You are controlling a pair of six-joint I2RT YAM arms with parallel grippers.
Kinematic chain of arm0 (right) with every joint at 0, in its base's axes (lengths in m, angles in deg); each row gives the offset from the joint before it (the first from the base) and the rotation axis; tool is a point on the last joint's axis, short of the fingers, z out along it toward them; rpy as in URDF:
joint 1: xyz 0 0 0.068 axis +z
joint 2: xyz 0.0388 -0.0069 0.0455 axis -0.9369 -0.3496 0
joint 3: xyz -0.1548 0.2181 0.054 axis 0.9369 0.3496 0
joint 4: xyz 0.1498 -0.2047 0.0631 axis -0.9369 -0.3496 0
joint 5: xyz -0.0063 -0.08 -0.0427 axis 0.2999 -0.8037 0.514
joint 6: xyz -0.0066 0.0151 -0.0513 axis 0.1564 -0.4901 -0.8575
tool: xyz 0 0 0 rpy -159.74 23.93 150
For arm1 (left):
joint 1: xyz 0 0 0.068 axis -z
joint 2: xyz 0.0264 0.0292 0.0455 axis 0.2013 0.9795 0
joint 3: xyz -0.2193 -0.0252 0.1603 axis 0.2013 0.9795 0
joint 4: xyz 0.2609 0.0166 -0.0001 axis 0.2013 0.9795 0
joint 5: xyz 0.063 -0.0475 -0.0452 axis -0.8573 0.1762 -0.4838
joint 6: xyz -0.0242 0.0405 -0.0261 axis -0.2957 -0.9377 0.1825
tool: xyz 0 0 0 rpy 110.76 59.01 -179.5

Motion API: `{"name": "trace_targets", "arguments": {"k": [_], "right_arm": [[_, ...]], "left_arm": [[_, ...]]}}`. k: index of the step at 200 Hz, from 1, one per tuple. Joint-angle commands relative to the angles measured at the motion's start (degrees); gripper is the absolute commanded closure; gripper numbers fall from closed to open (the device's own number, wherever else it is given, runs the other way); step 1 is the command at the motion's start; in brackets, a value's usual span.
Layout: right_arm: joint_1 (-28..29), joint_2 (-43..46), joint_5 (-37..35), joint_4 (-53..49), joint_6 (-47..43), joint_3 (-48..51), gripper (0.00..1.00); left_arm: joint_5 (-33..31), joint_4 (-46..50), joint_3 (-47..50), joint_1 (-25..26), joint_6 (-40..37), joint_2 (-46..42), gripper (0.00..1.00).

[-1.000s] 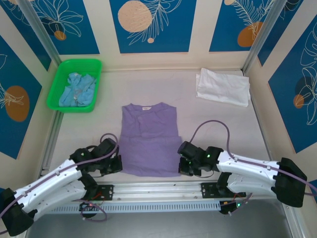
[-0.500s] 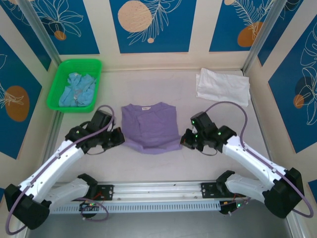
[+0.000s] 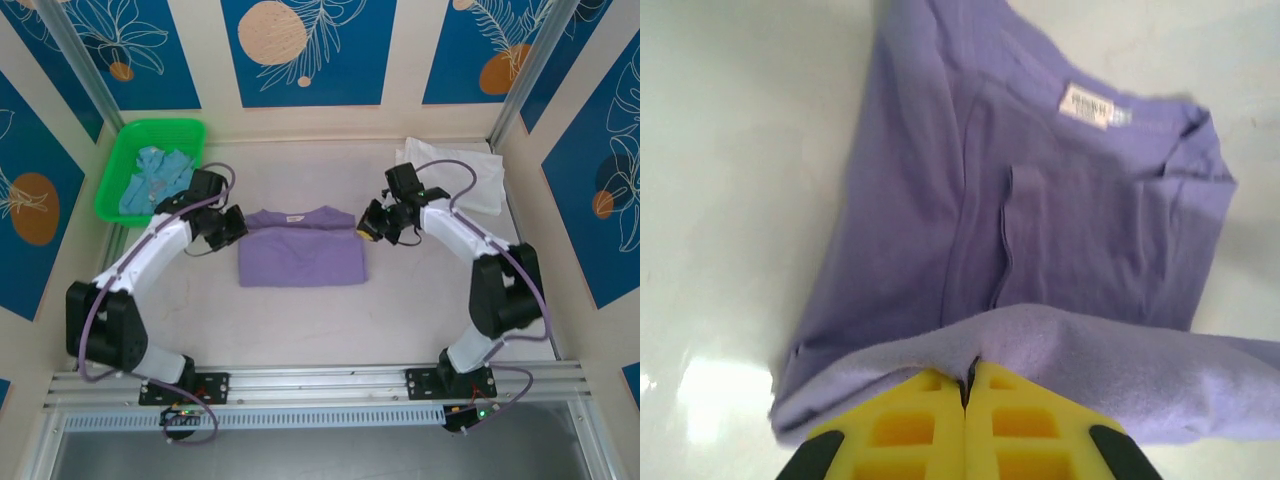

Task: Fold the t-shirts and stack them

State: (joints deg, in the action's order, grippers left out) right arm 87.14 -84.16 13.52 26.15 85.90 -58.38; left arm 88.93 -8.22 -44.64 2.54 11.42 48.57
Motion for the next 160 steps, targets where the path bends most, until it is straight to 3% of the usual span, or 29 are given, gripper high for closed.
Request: {"name": "trace_targets", "arguments": {"k": [1,57,67,75,81,91,98,120,143,160], "right_arm": [[-2.04,-6.54,6.52,0.57,0.02,-7.22,1.00],[-5.34,-25.96,9.72,-2.11,5.60,-26.94,0.99],[-6.12,-30.39,11.35,-3.32,7.29,-31.18,0.96],[-6.79,-32.88,12.22,-3.91,9.11,-33.62,0.93],[-7.17,-33.86,12.00,-4.01,10.06,-34.90,0.86],[-7.65,-34.75,11.59,-3.78,11.01,-36.89,0.65],[-7.77,-35.02,11.63,-4.47,10.75,-38.19,0.58],[-7.69,-31.51,7.51,-6.24,9.10,-38.09,0.42],[-6.76,-22.84,4.98,-0.74,8.12,-28.77,0.42],[-3.73,-16.38,3.26,4.75,6.54,-20.22,0.44]], "left_arm": [[1.96,-3.30,-5.51,-2.32,-2.03,5.43,1.00],[0.92,-6.36,-15.53,-7.88,0.11,19.47,1.00],[3.26,-5.13,-20.11,-8.26,-0.27,23.82,0.82],[3.43,-1.97,-25.10,-8.31,-1.22,27.56,0.76],[2.89,0.54,-28.81,-8.26,-2.10,30.11,0.69],[2.41,3.65,-33.52,-8.39,-3.20,32.87,0.44],[2.16,5.26,-35.67,-8.52,-3.86,33.86,0.32],[2.37,3.01,-33.94,-8.36,-4.49,30.11,0.23],[-0.09,-0.59,-25.93,-7.22,-3.34,21.19,0.23],[-1.59,-4.12,-18.24,-4.59,-1.28,14.71,0.29]]}}
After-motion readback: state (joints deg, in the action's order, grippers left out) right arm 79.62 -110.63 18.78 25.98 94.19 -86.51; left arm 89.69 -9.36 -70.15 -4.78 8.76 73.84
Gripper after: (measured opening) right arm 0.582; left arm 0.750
